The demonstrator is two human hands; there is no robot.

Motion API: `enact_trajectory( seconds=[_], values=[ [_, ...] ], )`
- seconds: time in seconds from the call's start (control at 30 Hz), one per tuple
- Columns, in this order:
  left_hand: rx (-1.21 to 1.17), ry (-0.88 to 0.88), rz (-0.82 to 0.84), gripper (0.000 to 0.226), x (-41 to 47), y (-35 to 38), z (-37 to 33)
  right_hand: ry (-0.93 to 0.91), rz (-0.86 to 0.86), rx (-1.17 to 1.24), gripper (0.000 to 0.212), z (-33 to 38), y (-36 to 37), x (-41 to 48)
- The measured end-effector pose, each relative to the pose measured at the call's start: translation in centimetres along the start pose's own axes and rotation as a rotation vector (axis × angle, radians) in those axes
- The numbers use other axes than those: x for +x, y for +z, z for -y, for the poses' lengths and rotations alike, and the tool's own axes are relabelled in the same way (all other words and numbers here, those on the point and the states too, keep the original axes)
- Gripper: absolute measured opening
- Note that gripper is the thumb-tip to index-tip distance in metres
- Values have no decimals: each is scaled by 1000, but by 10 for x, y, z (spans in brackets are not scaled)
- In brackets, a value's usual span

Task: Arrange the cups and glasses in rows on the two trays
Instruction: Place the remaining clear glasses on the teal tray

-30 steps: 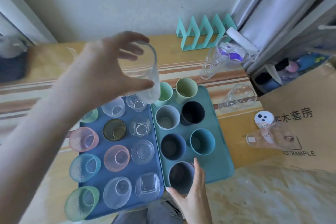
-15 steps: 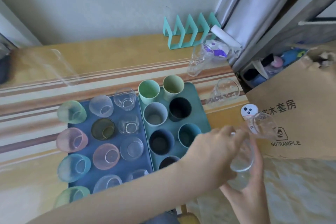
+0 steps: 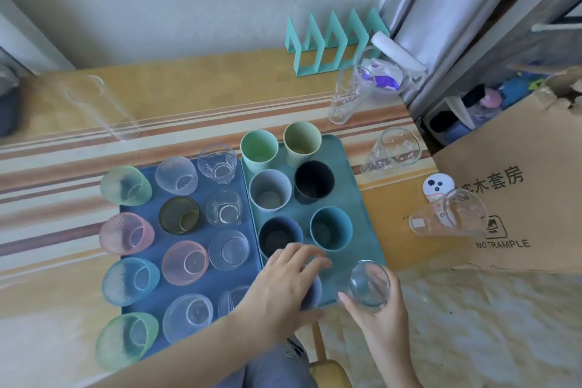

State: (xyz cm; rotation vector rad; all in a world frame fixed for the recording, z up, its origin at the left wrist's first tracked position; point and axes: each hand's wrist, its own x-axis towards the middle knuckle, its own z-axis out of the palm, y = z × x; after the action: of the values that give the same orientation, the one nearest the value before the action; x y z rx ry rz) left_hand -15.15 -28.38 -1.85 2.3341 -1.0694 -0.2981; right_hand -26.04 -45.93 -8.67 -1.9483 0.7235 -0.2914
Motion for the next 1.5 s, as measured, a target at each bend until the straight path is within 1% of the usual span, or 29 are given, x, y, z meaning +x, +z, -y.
enact_trajectory(
  seconds=[0.03, 0.07, 0.1, 0.2, 0.3, 0.37, 0.47, 0.63, 0.83, 1.1, 1.3, 1.5],
  values=[
    [15, -34, 6, 65, -10, 1, 6, 32, 66, 13, 82, 10, 0, 6],
    [25, -62, 9, 68, -19, 2, 10, 47, 92, -35, 81, 16, 2, 14],
    [38, -88, 18, 73, -25, 5, 13, 13, 93, -40, 79, 14, 1, 15],
    [56, -146, 45, 83, -37, 12, 16, 8, 130, -116, 72, 12, 5, 12],
    [52, -185, 42, 85, -40, 18, 17, 50, 136, -70, 79, 15, 7, 14],
    [60, -175, 47, 87, -41, 21, 15, 61, 144, -43, 85, 14, 7, 12],
    [132, -133, 74, 91, -37, 25, 11, 84, 151, -26, 88, 15, 6, 13],
    [223, -45, 124, 97, -26, 28, 5, 73, 184, 4, 84, 13, 4, 12],
    [275, -1, 192, 95, -12, 38, 10, 56, 227, 0, 82, 10, 0, 15],
    [249, 8, 143, 76, -13, 43, 11, 64, 246, -16, 81, 14, 0, 17],
    [218, -10, 143, 79, -17, 43, 13, 16, 243, -65, 77, 16, -1, 17],
    [180, -23, 175, 80, -18, 44, 12, 2, 228, -52, 76, 16, 2, 15]
  ],
)
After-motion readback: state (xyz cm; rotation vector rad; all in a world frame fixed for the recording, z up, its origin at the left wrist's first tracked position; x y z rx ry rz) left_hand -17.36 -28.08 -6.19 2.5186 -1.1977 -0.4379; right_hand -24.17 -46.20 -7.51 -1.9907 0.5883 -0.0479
